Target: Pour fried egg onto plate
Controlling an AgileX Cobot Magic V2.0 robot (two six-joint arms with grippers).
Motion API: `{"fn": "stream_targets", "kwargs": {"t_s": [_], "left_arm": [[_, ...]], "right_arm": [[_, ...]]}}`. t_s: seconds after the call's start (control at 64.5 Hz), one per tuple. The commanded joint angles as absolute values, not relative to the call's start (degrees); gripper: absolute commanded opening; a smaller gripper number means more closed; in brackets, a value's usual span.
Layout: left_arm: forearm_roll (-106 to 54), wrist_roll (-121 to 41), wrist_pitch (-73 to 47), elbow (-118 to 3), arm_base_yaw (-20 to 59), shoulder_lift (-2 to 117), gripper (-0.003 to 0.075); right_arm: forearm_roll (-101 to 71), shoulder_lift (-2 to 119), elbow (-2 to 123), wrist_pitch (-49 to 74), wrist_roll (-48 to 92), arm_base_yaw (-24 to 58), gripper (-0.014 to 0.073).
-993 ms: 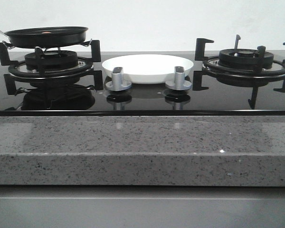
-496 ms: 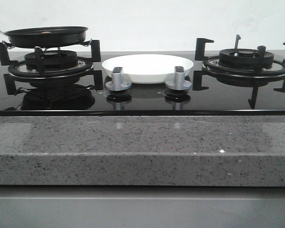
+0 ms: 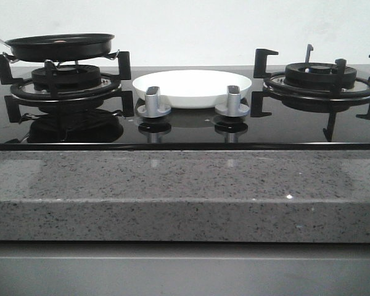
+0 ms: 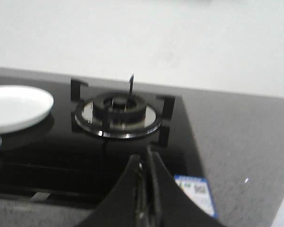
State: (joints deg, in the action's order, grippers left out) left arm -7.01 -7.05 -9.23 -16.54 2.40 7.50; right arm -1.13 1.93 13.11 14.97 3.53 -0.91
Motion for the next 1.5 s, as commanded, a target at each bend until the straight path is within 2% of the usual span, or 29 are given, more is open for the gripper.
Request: {"fn": "stream_targets", "kwargs": {"t_s": [0.0,0.186,0.341,0.388,0.465,0.496,0.574,0.652,0.683,0.745,0.807,1.07,1.288,1.381,1.489], "left_arm": [[-7.0,-6.6,-9.2,-23.1,2.9,14.3,-0.002],[-7.0,-6.6,-10.4,-30.5,2.9,26.6,-0.002],[-7.0,-6.6,-7.5,-31.5,2.9,30.6,-0.0014],[-7.0,-6.6,-7.1,-31.5,2.9,30.8,0.0011],[-7.0,-6.6,-7.0,-31.5,2.9,30.8,0.0124],[-7.0,-6.6,-7.0,-31.5,2.9,30.8,0.0179],[-7.0,-6.6,-7.0,-31.5,2.9,30.8,0.0379],[-7.0,-6.6,-7.0,-31.5,2.9,30.8,0.057],[-7.0,-6.6,-7.0,-31.5,2.9,30.8,0.0617],[-7.0,-6.6,-7.0,-31.5,2.9,30.8,0.0682],[-7.0,-6.6,-7.0,-31.5,2.9,30.8,0.0691],[-7.0,-6.6,-7.1,-31.5,2.9,30.8,0.0647],[-7.0,-6.6,-7.1,-31.5,2.9,30.8,0.0616],[-7.0,-6.6,-7.2,-31.5,2.9,30.8,0.0616],[-7.0,-6.6,-7.2,-31.5,2.9,30.8,0.0616]], "right_arm": [[0.0,7.3,21.1,13.9,3.9,-1.3,-0.0067],[0.0,18.0,30.1,16.2,3.9,-1.3,-0.0062],[0.0,22.7,32.4,15.0,3.9,-1.3,-0.0062],[0.0,22.9,32.4,14.3,3.9,-1.3,-0.0046],[0.0,22.9,32.4,13.6,3.9,-1.3,0.0028],[0.0,22.9,32.4,13.4,3.9,-1.3,0.0083],[0.0,22.9,32.4,13.4,3.9,-1.3,0.0253],[0.0,22.9,32.4,13.4,3.9,-1.3,0.0459],[0.0,22.9,32.4,13.4,3.9,-1.3,0.0528],[0.0,22.9,32.4,13.4,3.9,-1.3,0.0608],[0.0,22.9,32.4,13.4,3.9,-1.3,0.0648],[-3.2,24.7,33.0,14.1,3.9,-1.3,0.0645],[-8.6,42.1,43.5,16.8,3.9,-1.3,0.0641],[-9.6,48.1,48.2,18.1,3.9,-0.9,0.06],[-9.8,54.5,52.9,18.7,3.9,0.8,0.0497]]}}
